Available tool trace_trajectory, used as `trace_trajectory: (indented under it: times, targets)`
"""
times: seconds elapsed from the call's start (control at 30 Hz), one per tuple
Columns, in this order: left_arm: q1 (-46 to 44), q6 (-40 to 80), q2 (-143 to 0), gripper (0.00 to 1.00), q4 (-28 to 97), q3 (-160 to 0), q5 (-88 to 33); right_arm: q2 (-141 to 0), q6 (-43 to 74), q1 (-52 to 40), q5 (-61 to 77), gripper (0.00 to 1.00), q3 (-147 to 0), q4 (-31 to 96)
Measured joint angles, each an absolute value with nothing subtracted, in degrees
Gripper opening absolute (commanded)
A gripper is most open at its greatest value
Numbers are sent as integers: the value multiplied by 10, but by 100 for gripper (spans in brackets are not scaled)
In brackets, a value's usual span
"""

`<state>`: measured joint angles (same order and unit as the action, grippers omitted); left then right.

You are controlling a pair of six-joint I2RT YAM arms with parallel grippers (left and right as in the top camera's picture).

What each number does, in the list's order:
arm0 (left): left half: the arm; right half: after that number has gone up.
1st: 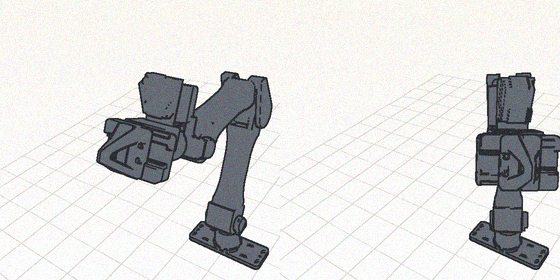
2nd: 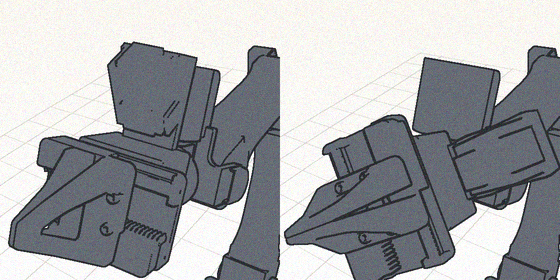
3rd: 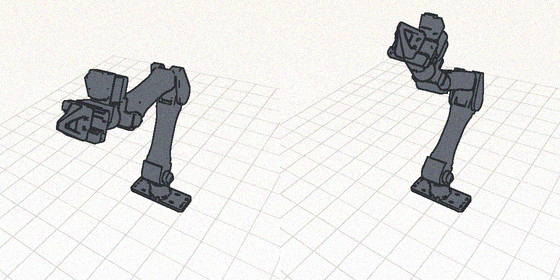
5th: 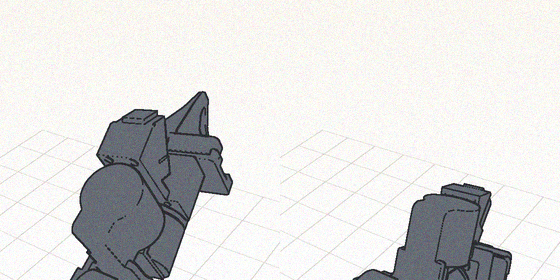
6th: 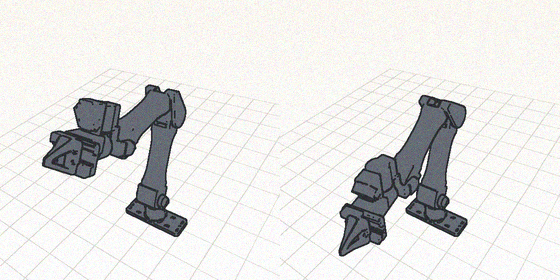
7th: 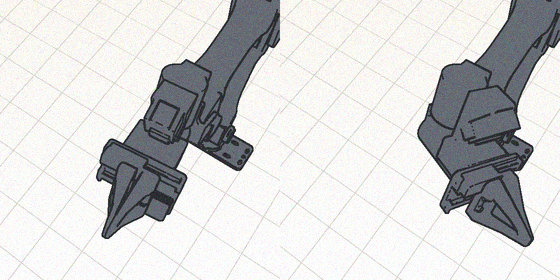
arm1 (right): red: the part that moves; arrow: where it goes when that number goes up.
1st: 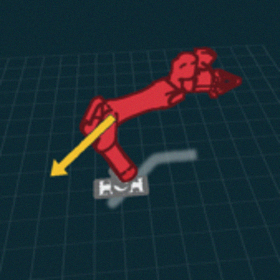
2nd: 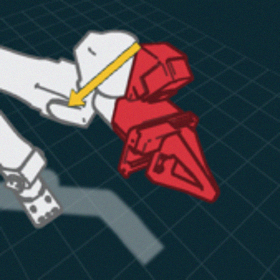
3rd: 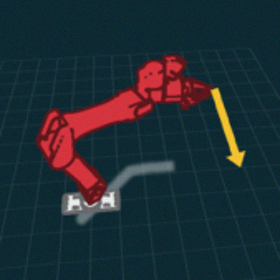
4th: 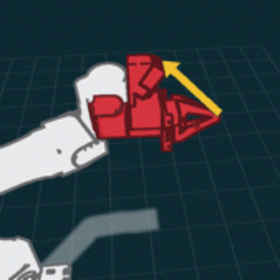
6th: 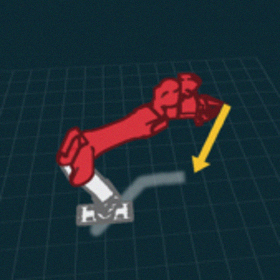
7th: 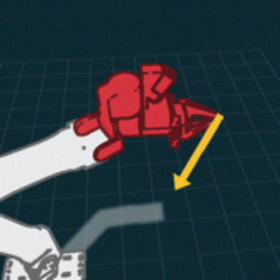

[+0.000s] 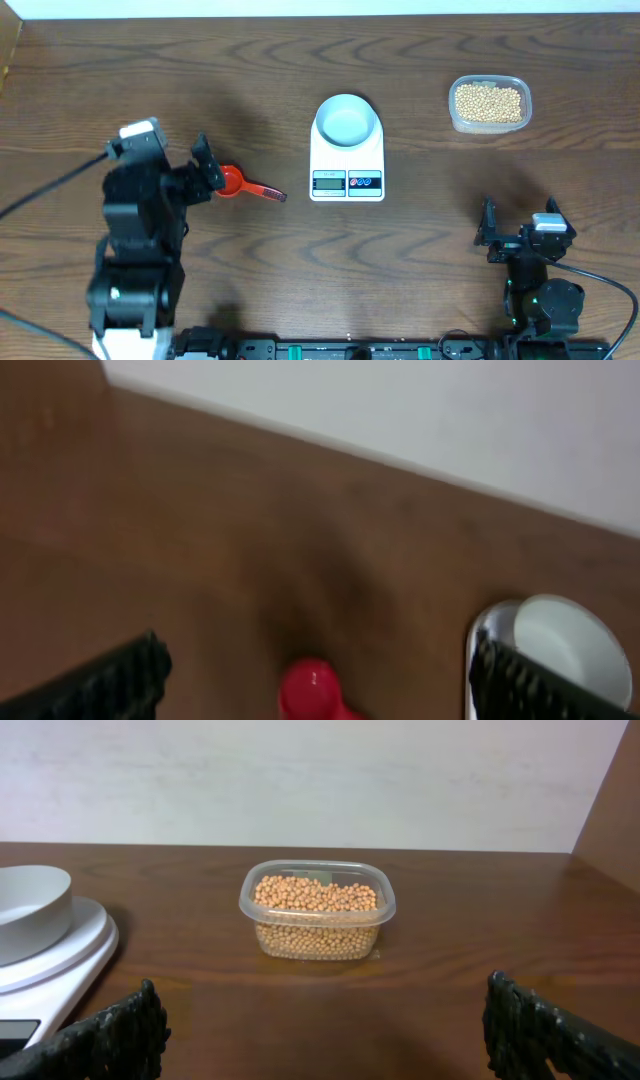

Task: Scoop item into bowl and weigh 50g on scale
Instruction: 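Move the left gripper over the red scoop's cup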

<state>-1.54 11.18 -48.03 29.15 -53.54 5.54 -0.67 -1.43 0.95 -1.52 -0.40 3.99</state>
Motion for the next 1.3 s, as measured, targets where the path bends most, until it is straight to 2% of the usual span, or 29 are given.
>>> trace_trajectory:
  times: [0.47,1.3]
  targets:
    - [-15,149,-628,98,392,-561,41,-7,-14,10,-15,99,-4,40]
    - [-16,174,-822,98,383,-561,-31,-7,-15,10,-15,99,-4,40]
